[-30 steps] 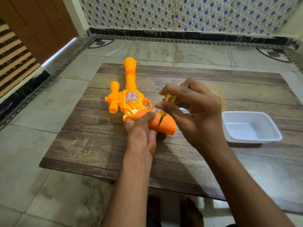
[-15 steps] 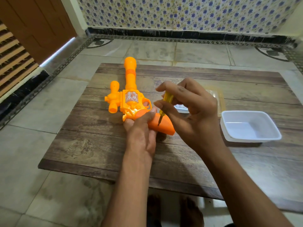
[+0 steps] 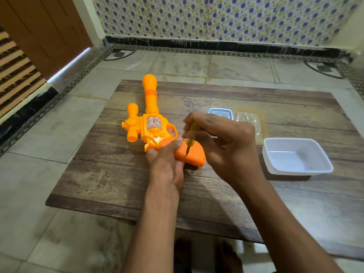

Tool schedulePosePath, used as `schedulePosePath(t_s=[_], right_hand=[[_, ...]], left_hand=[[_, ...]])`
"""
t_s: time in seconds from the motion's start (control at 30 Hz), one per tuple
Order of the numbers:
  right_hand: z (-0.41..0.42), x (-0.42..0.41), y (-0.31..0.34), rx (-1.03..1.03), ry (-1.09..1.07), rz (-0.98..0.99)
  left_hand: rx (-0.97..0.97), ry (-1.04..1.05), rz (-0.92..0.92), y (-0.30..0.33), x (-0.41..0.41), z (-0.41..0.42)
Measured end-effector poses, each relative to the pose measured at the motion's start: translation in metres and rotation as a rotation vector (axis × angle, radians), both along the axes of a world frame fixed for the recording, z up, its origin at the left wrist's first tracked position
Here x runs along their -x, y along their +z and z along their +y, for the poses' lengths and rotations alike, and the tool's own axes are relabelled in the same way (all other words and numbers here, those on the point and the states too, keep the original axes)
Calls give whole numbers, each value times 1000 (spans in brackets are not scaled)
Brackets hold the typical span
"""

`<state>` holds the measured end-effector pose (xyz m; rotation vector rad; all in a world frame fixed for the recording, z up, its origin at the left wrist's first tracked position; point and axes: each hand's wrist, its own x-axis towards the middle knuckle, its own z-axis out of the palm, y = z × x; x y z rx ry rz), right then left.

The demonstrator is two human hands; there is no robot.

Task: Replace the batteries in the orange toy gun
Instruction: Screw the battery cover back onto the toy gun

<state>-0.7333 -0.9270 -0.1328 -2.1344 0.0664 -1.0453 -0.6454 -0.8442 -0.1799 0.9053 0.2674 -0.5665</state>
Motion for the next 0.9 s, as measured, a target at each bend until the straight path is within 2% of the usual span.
schedulePosePath(t_s=[0.27,0.43,0.7,0.9], right_hand=[[1,-1,-2,101,-212,-70],[2,-2,-3,119,-294,-49],[-3,-2,1,32,-119,-56],[-4,4,0,-159,89,-19]], left_hand=[[10,-10,-3,-2,-3,1],[5,-17,-17,-2,-4,4],[15,-64,-73,3,3,0],[20,-47,-72,1,3,0]])
